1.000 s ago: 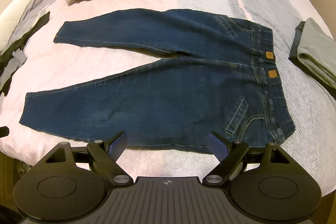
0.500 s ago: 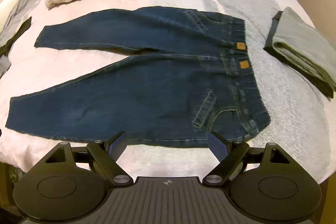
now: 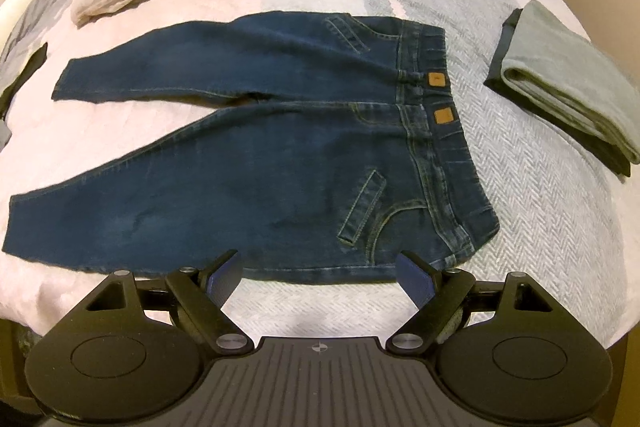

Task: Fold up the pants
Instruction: 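Grasp a leg hem with the left gripper while the right gripper grasps the waistband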

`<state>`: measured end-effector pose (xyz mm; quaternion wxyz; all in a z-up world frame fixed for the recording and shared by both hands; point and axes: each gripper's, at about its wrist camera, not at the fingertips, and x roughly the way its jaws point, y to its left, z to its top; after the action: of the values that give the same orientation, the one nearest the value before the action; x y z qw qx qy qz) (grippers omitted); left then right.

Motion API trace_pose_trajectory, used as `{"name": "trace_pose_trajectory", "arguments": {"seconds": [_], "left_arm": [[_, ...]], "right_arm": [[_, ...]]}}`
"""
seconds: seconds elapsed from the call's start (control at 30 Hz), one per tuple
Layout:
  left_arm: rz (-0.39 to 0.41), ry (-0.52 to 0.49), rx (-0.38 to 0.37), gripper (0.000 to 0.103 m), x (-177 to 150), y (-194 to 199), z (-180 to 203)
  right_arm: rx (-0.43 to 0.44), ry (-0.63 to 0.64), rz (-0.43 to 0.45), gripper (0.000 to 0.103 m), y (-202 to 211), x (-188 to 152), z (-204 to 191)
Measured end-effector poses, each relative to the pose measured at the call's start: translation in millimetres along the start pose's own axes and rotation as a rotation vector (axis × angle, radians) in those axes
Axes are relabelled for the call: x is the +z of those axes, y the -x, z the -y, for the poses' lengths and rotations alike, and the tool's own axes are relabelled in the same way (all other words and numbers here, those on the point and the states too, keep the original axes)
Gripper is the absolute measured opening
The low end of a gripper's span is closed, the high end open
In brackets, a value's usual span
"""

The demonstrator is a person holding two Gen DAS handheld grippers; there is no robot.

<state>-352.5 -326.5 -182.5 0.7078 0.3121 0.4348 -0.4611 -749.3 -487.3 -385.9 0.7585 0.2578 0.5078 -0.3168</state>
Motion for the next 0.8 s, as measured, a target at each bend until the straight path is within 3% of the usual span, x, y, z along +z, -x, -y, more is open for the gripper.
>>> {"name": "trace_pose_trajectory", "arguments": {"seconds": [0.07, 0.27, 0.33, 0.4, 0.53, 0.8], "left_arm": [[0.033, -0.050, -0.002, 0.101, -9, -4, -3], [0.068, -0.314, 0.094, 0.097, -61, -38, -22], [0.055, -0.420, 0.120, 0.092, -82, -56, -32], [0.043, -0.527, 0.145, 0.089, -101, -75, -42], [0.032, -0.708, 0.174, 0.069, -131, -116, -65], [0.031, -0.941, 0.206, 0.031, -156, -170, -106]], "right_arm": [[-0.002, 0.066, 0.069, 0.081, 0, -7, -2], [-0.087, 0.471, 0.182, 0.081, -20, -44, -27], [-0.090, 0.555, 0.191, 0.075, -30, -56, -35], [-0.077, 0.605, 0.180, 0.060, -41, -64, -44], [-0.075, 0.673, 0.164, 0.053, -71, -72, -63], [-0.128, 0.772, 0.141, 0.048, -120, -84, -83]]}}
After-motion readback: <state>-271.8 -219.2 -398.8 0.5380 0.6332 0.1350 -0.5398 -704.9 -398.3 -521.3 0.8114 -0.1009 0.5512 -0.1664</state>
